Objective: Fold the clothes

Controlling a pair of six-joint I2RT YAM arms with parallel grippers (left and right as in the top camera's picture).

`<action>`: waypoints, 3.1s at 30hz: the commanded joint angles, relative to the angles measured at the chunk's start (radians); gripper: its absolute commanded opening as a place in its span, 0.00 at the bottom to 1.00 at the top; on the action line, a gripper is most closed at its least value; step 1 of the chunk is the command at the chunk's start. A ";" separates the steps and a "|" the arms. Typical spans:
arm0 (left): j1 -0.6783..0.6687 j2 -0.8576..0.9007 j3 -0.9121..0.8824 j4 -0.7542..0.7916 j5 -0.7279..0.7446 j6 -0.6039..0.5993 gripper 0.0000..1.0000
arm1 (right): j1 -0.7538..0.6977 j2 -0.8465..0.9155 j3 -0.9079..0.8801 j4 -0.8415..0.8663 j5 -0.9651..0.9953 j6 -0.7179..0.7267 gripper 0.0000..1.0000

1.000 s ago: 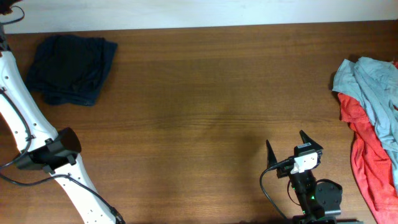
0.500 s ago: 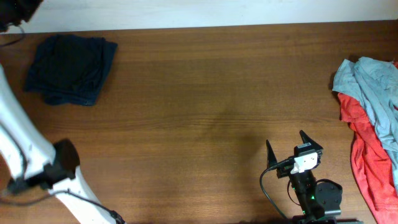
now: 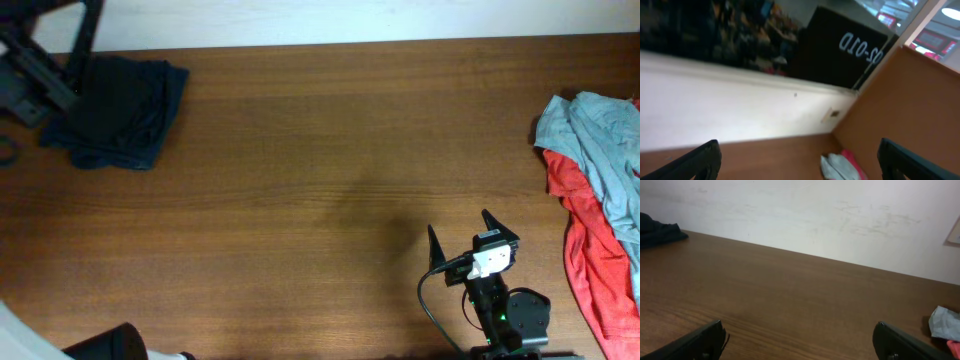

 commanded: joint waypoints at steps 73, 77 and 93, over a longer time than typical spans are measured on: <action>-0.515 -0.876 -2.578 1.448 -1.159 -0.014 0.99 | -0.009 -0.010 -0.005 -0.007 0.002 0.011 0.99; -0.515 -0.931 -2.667 1.511 -1.164 -0.014 0.99 | -0.009 -0.010 -0.005 -0.007 0.002 0.011 0.99; -0.462 -1.132 -2.782 1.442 -1.212 -0.006 0.99 | -0.009 -0.010 -0.005 -0.007 0.002 0.011 0.99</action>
